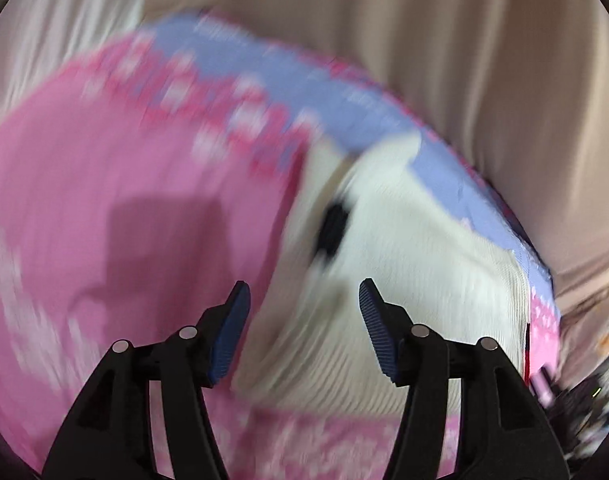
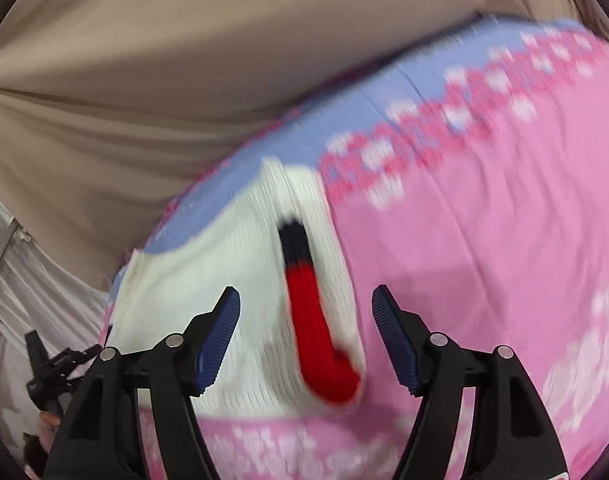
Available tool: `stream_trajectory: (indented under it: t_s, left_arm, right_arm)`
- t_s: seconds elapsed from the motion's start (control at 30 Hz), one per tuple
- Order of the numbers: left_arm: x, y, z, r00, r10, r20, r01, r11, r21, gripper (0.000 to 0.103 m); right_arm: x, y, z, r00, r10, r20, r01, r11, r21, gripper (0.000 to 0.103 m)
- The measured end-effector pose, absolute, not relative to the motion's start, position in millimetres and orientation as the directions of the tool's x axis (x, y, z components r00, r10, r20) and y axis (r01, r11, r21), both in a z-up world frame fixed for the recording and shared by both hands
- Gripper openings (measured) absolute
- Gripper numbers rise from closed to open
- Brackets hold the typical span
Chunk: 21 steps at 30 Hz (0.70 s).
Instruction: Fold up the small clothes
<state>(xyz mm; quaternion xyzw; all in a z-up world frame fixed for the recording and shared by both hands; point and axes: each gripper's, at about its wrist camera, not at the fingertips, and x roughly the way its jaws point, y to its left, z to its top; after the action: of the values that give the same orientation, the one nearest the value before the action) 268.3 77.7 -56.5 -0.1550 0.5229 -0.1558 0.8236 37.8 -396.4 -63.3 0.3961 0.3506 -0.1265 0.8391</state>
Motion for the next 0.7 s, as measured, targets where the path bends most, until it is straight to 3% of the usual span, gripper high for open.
stream_trajectory:
  t_s: [0.1, 0.23, 0.37, 0.4, 0.43, 0.5, 0.7]
  left_arm:
    - [250.7, 79.1, -81.4, 0.373, -0.454, -0.809, 0.017, 0.875, -0.483, 0.056]
    - [245.7, 67.8, -82.5, 0.422, -0.422, -0.802, -0.029, 0.878, -0.477, 0.070]
    - [254.8, 65.4, -87.0, 0.424, -0.399, -0.813, -0.098, 0.872, -0.479, 0.069]
    - [257.3, 66.4, -87.0, 0.420, -0.400, -0.815, -0.113, 0.868, -0.484, 0.064]
    - [259.4, 66.9, -87.6, 0.412, -0.409, -0.814, -0.124, 0.860, -0.495, 0.056]
    - [263.2, 67.3, -90.6, 0.387, -0.446, -0.807, -0.126, 0.841, -0.526, 0.044]
    - [259.7, 66.9, -88.4, 0.384, -0.431, -0.817, -0.140, 0.847, -0.512, 0.045]
  right_arm:
    - [37.8, -388.8, -81.2, 0.722, 0.121, -0.682, 0.487, 0.610, 0.624, 0.067]
    - [51.2, -378.2, -90.0, 0.733, 0.131, -0.667, 0.478, 0.599, 0.643, 0.073]
    - [57.6, -371.6, -89.4, 0.738, 0.114, -0.665, 0.488, 0.591, 0.643, 0.076]
    - [58.9, -372.8, -88.5, 0.743, 0.122, -0.658, 0.487, 0.577, 0.656, 0.076]
    - [58.5, -374.9, -88.0, 0.748, 0.128, -0.651, 0.485, 0.565, 0.668, 0.073]
    - [60.7, -378.8, -91.9, 0.749, 0.168, -0.641, 0.478, 0.533, 0.698, 0.042]
    - [54.6, -378.3, -85.6, 0.739, 0.166, -0.653, 0.482, 0.547, 0.684, 0.045]
